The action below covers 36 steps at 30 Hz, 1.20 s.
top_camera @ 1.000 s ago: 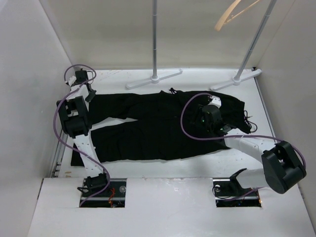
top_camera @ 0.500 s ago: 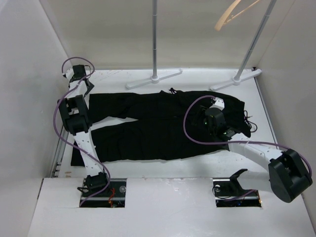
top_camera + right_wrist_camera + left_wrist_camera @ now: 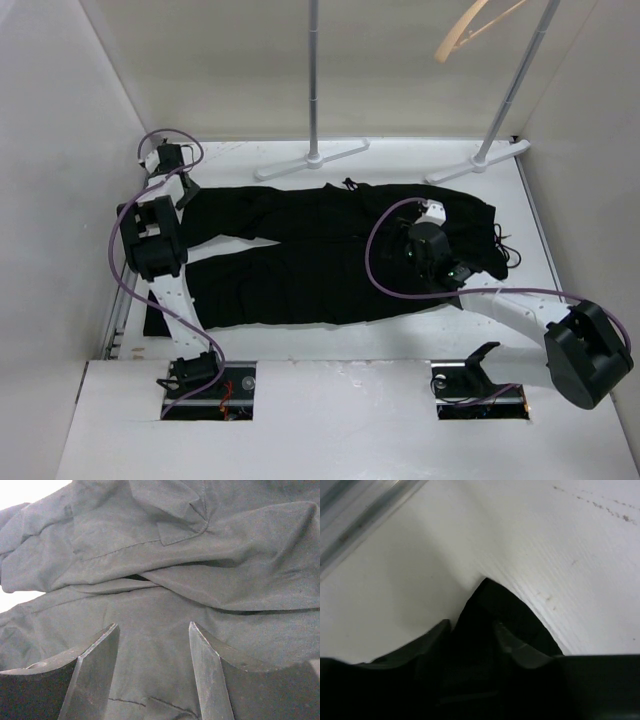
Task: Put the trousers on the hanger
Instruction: Fold the trousers
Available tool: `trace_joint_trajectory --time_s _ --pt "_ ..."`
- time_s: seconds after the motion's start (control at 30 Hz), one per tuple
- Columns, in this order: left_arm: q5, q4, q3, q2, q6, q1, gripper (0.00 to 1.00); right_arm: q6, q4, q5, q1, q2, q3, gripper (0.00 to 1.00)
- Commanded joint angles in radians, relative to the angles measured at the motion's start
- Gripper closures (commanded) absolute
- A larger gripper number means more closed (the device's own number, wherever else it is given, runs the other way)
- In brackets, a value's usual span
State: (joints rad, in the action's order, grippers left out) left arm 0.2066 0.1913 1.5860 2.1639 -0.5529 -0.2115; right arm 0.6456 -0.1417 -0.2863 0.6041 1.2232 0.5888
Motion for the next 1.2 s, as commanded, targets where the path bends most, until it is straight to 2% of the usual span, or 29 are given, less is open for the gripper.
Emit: trace_joint_trajectory --time_s 0.0,0.07,0.17,0.37,0.5,0.7,0.77,0.9,1.0,1.07,1.17 --pt "-0.024 -0.004 -0.006 0.022 0.005 0.013 0.70 -0.011 -0.055 -0.016 0.012 -0.021 -0.012 0.36" --pt "-0.015 0.002 0.031 0.056 0.002 0.013 0.85 -0.009 -0.052 -0.016 0.012 -0.025 -0.015 0.36" --pt "0.023 0.014 0.110 0.089 0.007 0.008 0.94 -0.008 -0.045 -0.022 0.012 -0.031 -0.014 0.36" --pt "0.066 0.057 0.328 0.134 0.016 -0.002 0.97 -0.004 -0.044 -0.037 0.012 0.004 -0.007 0.36" --pt "0.099 0.095 0.465 0.175 0.044 -0.004 0.97 -0.006 -0.038 -0.048 0.003 0.024 -0.018 0.32" --pt "0.191 0.115 0.511 0.195 0.087 -0.009 0.94 0.005 -0.013 -0.094 -0.013 0.006 -0.052 0.23" --pt "0.206 0.129 0.499 0.200 0.094 -0.009 0.88 0.017 0.010 -0.125 -0.033 -0.001 -0.057 0.23" --pt "0.223 0.126 0.428 0.163 0.085 -0.004 0.44 0.038 0.065 -0.148 -0.100 -0.036 -0.046 0.23" --pt "0.224 0.111 0.367 0.081 0.076 -0.003 0.23 0.032 0.076 -0.143 -0.145 -0.083 -0.047 0.27" --pt "0.224 0.093 0.309 0.006 0.061 0.016 0.18 0.031 0.080 -0.137 -0.169 -0.117 -0.052 0.40" --pt "0.224 0.030 0.133 -0.143 0.001 0.069 0.15 0.049 0.102 -0.146 -0.178 -0.165 -0.066 0.78"
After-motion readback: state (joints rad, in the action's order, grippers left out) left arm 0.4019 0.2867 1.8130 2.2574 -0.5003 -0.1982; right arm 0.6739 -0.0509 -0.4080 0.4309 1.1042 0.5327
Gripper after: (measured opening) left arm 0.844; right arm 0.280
